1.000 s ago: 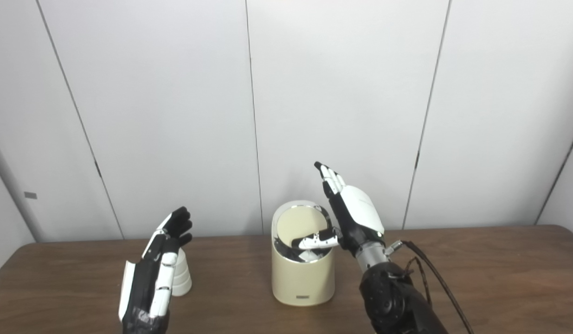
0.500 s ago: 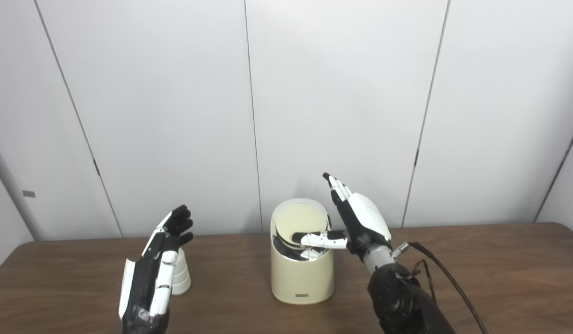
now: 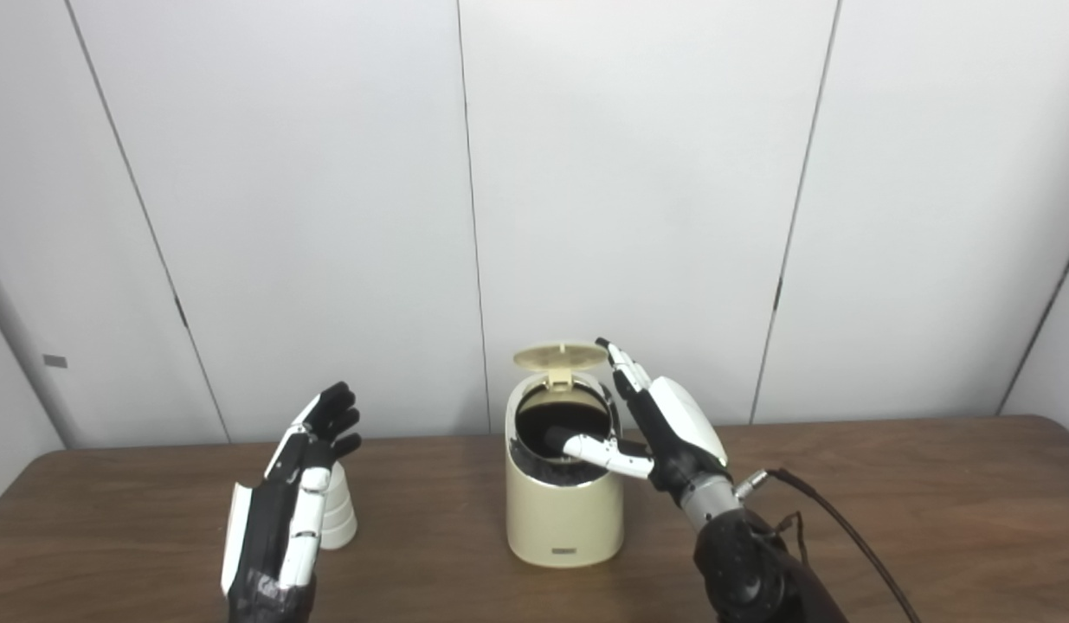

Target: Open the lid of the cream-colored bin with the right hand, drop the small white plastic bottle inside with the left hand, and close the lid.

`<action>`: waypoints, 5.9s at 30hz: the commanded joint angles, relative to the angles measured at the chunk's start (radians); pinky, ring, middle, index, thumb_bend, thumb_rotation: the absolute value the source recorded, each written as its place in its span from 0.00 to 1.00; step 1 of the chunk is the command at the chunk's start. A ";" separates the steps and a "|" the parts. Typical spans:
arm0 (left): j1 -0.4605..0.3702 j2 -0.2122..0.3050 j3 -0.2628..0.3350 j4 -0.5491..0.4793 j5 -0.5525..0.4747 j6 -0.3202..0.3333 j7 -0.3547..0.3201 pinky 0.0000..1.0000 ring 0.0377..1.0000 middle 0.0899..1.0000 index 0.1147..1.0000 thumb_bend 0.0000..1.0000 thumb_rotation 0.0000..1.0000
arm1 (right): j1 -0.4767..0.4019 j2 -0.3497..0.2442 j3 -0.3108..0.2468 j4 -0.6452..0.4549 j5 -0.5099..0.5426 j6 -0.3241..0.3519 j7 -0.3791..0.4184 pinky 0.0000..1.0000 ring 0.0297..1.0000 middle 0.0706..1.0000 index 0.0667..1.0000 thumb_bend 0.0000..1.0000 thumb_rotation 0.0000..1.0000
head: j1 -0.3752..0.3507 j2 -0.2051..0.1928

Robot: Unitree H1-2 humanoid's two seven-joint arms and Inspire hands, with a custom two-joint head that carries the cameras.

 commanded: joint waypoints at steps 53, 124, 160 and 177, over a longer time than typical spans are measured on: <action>-0.017 0.045 0.029 0.011 -0.029 -0.052 0.000 0.78 0.86 0.88 0.88 0.24 0.65 | 0.320 -0.010 -0.272 -0.160 0.096 -0.627 -0.343 0.63 0.75 0.76 0.75 0.22 0.40 | -0.031 -0.020; -0.055 0.248 0.213 0.356 0.009 -0.175 0.089 0.90 0.95 0.96 1.00 1.00 0.42 | 0.330 -0.037 -0.301 -0.146 0.240 -0.617 -0.242 0.64 0.77 0.79 0.75 0.20 0.28 | 0.110 -0.034; -0.184 0.261 -0.017 0.694 0.286 -0.090 0.161 0.87 0.94 0.96 1.00 1.00 0.47 | 0.340 -0.060 -0.330 -0.189 0.270 -0.577 -0.201 0.61 0.75 0.77 0.73 0.20 0.32 | 0.218 -0.035; -0.261 0.293 -0.087 0.853 0.284 -0.067 0.128 0.86 0.93 0.95 0.97 1.00 0.40 | 0.345 -0.056 -0.330 -0.217 0.269 -0.551 -0.189 0.61 0.75 0.76 0.73 0.20 0.37 | 0.219 -0.036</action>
